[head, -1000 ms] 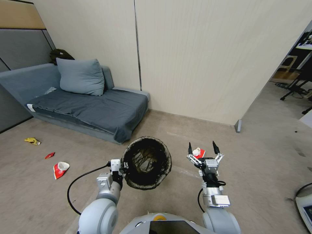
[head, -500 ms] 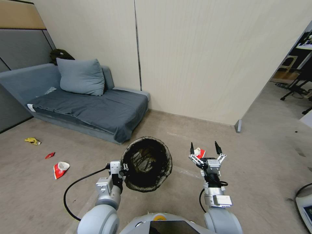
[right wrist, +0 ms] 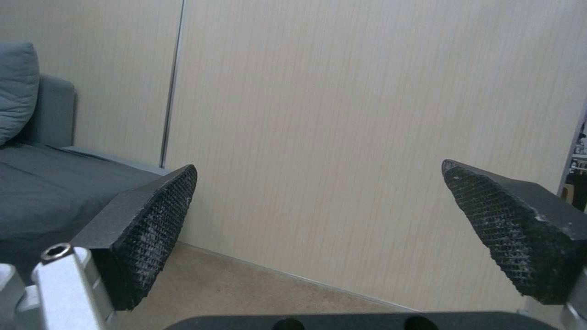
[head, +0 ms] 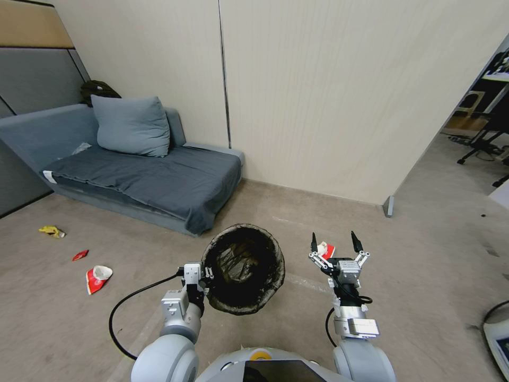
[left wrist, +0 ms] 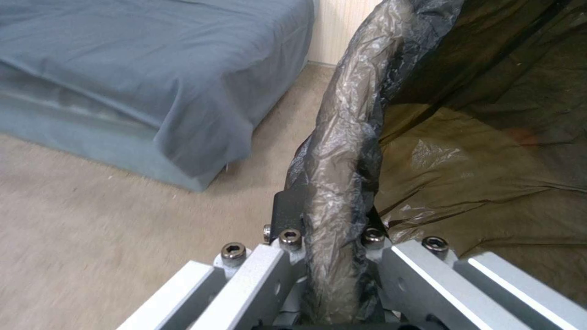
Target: Pick up the trash bin, then pick up the garbage from the floor and place it into the trash bin.
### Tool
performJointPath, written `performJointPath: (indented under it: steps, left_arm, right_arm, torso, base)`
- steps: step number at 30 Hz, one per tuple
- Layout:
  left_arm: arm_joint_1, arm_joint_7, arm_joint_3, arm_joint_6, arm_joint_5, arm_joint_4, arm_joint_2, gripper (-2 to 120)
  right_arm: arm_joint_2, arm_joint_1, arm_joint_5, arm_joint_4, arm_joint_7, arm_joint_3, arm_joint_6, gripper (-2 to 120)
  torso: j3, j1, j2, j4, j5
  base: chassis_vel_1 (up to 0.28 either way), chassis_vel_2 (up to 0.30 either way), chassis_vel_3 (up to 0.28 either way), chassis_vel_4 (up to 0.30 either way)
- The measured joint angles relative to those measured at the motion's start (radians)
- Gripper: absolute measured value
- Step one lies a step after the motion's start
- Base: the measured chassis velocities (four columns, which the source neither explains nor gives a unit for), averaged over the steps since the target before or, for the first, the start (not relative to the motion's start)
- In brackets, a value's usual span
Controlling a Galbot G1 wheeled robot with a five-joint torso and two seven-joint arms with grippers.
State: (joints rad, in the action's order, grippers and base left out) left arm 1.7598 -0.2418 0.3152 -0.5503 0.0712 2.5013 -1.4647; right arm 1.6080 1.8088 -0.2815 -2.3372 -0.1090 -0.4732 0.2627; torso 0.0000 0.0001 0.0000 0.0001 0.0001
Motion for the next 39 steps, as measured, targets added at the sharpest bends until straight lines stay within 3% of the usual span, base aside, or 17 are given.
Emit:
performJointPath:
  steps: [30, 33, 35, 39]
  left_arm:
    - [0.014, 0.006, -0.020, 0.006, -0.017, -0.001, 0.000, 0]
    - [0.015, 0.006, -0.020, 0.006, -0.017, -0.001, 0.001, 0]
    - [0.015, 0.006, -0.020, 0.007, -0.017, -0.001, 0.006, 0]
    - [0.015, 0.006, -0.015, 0.007, -0.017, -0.001, 0.012, 0]
  right_arm:
    - [0.000, -0.024, -0.017, 0.027, 0.048, -0.013, 0.074, 100]
    - [0.000, -0.035, -0.016, 0.028, 0.044, -0.018, 0.058, 100]
    - [0.000, -0.093, 0.003, 0.028, 0.014, -0.042, -0.029, 100]
    - [0.000, -0.104, 0.007, 0.029, 0.008, -0.046, -0.047, 100]
  torso:
    - [0.000, 0.000, 0.000, -0.0001, -0.0001]
    - [0.000, 0.000, 0.000, -0.0003, -0.0002]
    - [0.000, 0.000, 0.000, 0.0002, 0.0001]
    - [0.000, 0.000, 0.000, -0.0001, -0.0001]
  base:
    - [-0.031, 0.031, 0.029, -0.027]
    - [0.000, 0.000, 0.000, 0.000]
    - [0.000, 0.000, 0.000, 0.000]
    - [0.000, 0.000, 0.000, 0.000]
